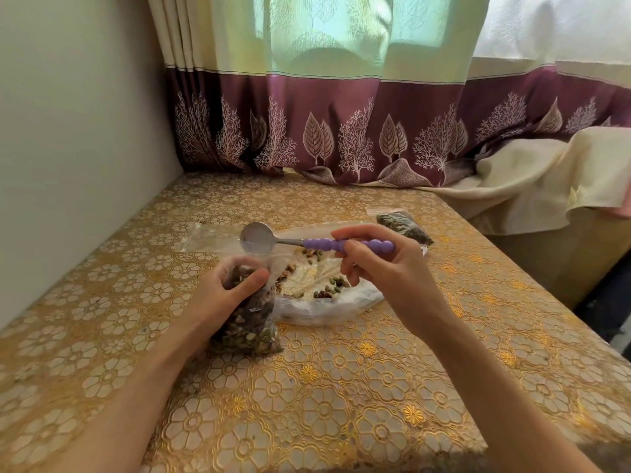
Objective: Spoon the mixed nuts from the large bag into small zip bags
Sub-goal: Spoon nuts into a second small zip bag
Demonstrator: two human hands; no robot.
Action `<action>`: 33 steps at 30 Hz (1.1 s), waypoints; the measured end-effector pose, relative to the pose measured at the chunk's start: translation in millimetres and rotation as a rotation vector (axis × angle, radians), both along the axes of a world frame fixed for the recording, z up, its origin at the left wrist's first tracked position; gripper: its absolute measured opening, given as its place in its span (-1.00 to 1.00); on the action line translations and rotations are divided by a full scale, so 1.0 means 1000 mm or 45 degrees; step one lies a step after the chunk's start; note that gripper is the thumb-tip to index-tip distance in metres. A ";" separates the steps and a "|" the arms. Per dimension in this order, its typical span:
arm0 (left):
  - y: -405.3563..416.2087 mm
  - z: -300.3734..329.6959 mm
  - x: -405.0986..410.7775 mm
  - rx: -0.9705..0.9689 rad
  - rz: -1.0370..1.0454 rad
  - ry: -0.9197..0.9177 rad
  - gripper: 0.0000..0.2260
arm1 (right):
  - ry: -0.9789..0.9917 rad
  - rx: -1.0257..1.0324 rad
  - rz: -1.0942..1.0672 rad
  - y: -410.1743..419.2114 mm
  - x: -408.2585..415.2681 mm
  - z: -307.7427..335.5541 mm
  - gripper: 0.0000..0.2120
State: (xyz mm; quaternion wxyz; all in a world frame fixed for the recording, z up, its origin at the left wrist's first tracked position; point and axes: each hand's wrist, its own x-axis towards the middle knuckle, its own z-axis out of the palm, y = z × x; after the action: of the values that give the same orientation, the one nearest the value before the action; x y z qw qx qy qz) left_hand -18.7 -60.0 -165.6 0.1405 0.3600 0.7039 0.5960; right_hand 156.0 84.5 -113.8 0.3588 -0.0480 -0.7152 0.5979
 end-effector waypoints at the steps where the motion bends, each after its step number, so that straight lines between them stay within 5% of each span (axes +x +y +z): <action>1: 0.000 0.000 0.000 0.004 -0.010 -0.008 -0.68 | 0.009 -0.016 -0.008 0.001 0.000 0.000 -0.86; 6: -0.002 0.001 -0.001 -0.016 -0.027 -0.010 -0.29 | 0.158 -0.219 -0.169 0.009 0.003 -0.005 -0.88; 12: 0.000 -0.003 -0.001 0.002 -0.009 0.010 -0.70 | 0.088 -0.276 -0.420 0.026 0.013 -0.030 -0.73; 24: 0.001 -0.003 -0.001 -0.063 0.025 0.031 -0.73 | 0.000 -0.497 -0.588 0.050 0.008 -0.058 -0.67; 33: 0.002 -0.003 -0.002 -0.078 0.040 0.030 -0.71 | -0.120 0.091 -1.023 0.059 0.018 -0.065 -0.68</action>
State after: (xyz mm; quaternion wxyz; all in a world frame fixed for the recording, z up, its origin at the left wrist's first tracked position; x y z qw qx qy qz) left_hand -20.5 -57.8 -168.8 0.1339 0.3514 0.7290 0.5719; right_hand 173.6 143.2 -178.6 0.5321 -0.3384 -0.6756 0.3820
